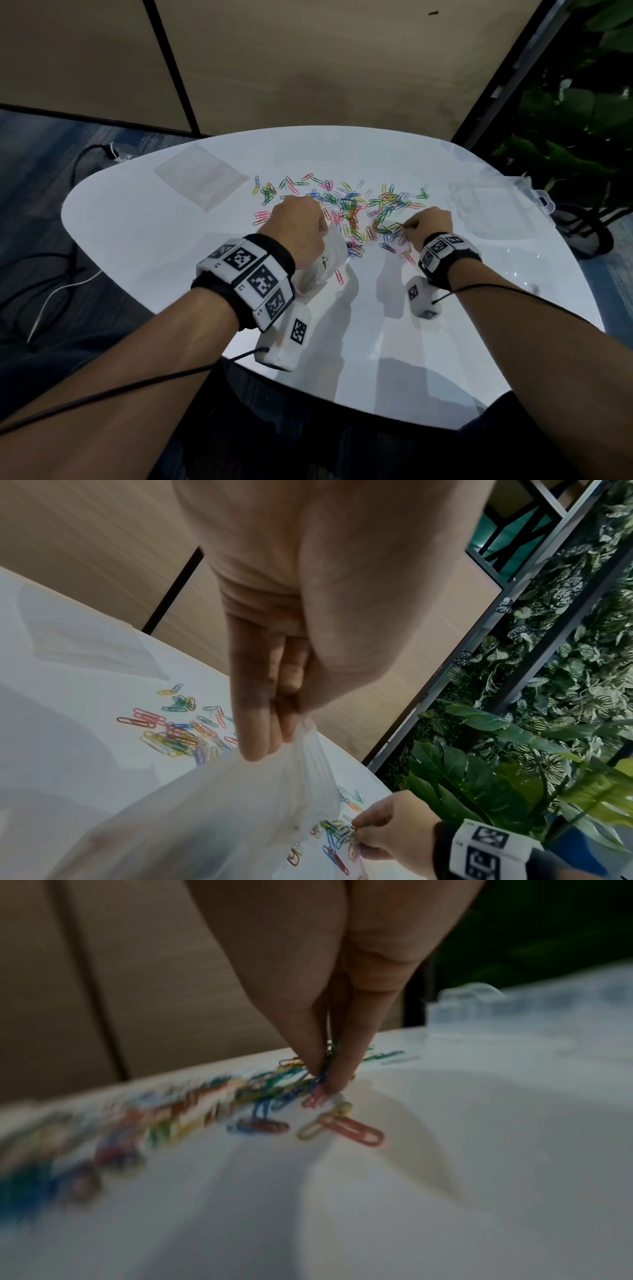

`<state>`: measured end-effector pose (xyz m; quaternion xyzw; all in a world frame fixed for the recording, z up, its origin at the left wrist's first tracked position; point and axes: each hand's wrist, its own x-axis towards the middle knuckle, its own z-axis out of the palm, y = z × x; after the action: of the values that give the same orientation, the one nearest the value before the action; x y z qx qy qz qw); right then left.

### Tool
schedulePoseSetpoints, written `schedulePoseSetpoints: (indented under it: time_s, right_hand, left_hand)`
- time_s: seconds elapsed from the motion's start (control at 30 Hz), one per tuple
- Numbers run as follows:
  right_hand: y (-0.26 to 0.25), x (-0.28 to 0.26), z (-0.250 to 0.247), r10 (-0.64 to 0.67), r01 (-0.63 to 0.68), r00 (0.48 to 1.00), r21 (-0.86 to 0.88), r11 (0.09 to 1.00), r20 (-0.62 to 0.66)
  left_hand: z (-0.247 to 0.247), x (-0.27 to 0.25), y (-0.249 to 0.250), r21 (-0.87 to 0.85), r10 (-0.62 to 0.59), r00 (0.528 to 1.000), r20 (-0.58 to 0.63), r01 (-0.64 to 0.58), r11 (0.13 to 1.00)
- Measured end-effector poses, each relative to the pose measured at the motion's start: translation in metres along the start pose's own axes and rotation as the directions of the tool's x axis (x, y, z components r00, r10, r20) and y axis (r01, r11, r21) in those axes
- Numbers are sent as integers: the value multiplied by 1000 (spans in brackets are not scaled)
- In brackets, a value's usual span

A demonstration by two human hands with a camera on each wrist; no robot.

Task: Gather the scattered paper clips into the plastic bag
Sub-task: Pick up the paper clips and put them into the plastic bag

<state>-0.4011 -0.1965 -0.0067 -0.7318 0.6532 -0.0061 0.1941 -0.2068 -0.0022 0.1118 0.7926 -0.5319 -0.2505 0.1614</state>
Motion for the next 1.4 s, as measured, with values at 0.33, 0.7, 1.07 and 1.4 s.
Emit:
schedulePoseSetpoints:
  time_s: [0.33,0.7,1.07,1.4]
  right_hand:
    - [-19,-52,-36,-84,-401,901,890,215,426]
    - [-87,-127,-15,-341,121,919,679,724,199]
    - [-102,-129,-56,-641,612,709,197,766,293]
    - [6,-30,-19,140,-105,910,-111,988,390]
  left_hand:
    - [-9,-10,13,19,-3,1000,9,3,1000]
    - [-2,-8,26,-5,-35,999,-21,34,999]
    - [-8,0,17,-55,-52,998,-20,51,997]
    - [-18,-5,3,-82,-73,997,-17,72,994]
